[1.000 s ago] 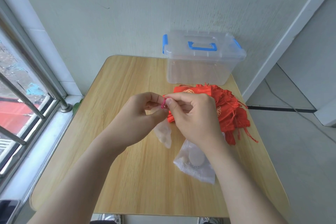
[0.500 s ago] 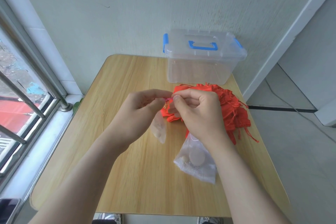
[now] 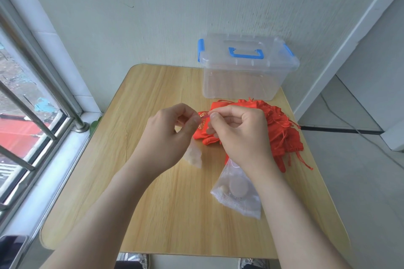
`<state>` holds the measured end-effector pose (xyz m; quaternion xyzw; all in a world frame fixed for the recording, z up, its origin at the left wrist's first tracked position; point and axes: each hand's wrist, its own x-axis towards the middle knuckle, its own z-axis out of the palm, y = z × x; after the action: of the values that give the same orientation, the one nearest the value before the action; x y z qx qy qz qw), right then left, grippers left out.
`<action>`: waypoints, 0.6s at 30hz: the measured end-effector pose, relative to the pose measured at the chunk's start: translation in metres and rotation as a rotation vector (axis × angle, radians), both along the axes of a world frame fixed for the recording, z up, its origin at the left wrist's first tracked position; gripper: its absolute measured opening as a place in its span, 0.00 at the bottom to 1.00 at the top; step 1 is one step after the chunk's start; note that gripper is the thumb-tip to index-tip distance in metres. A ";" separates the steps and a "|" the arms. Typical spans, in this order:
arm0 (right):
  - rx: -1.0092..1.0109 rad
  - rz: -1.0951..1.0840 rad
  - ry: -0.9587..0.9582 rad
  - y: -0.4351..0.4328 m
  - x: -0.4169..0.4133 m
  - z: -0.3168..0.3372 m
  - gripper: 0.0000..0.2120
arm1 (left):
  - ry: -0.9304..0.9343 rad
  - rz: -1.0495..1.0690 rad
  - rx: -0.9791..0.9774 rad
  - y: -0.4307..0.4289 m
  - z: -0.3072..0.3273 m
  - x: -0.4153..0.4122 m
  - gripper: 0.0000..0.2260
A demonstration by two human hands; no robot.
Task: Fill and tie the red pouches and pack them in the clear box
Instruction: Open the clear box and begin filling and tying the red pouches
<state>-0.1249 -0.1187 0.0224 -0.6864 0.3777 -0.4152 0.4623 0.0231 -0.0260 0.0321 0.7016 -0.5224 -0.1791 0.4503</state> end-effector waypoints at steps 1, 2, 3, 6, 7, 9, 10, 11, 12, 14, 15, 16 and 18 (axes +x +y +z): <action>0.014 -0.006 0.002 0.000 0.000 0.000 0.07 | -0.008 -0.004 0.018 0.000 0.000 0.000 0.07; 0.028 -0.013 0.004 0.001 0.000 0.000 0.07 | -0.018 -0.008 0.037 0.000 -0.001 0.000 0.07; 0.038 -0.020 0.010 0.000 0.001 0.000 0.07 | -0.030 -0.012 0.050 0.000 -0.002 0.001 0.07; 0.015 -0.051 0.059 0.001 0.001 -0.002 0.07 | -0.042 -0.014 0.079 0.000 -0.005 0.004 0.08; 0.008 -0.063 0.073 0.001 0.001 -0.003 0.07 | -0.034 -0.014 0.093 0.000 -0.006 0.005 0.08; 0.012 -0.088 0.088 0.001 0.001 -0.003 0.07 | -0.033 -0.013 0.118 -0.001 -0.007 0.006 0.09; 0.022 -0.099 0.091 0.001 0.001 -0.002 0.07 | -0.039 -0.015 0.128 -0.001 -0.008 0.007 0.09; 0.035 -0.106 0.092 0.001 0.001 -0.002 0.07 | -0.044 -0.019 0.137 -0.002 -0.008 0.007 0.09; 0.047 -0.112 0.092 0.001 0.001 -0.002 0.07 | -0.053 -0.023 0.146 -0.002 -0.008 0.006 0.10; 0.064 -0.123 0.086 0.002 0.002 -0.002 0.08 | -0.073 -0.032 0.163 -0.004 -0.009 0.005 0.10; 0.072 -0.116 0.076 0.002 0.002 -0.002 0.08 | -0.073 -0.040 0.169 -0.005 -0.010 0.003 0.11; 0.078 -0.101 0.066 0.002 0.002 -0.002 0.07 | -0.062 -0.049 0.171 -0.006 -0.011 0.002 0.11; 0.086 -0.072 0.079 0.003 0.003 -0.002 0.06 | -0.030 -0.051 0.173 -0.007 -0.012 0.000 0.12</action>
<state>-0.1218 -0.1156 0.0208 -0.6678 0.4377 -0.3876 0.4606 0.0228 -0.0333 0.0200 0.7270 -0.5292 -0.2246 0.3755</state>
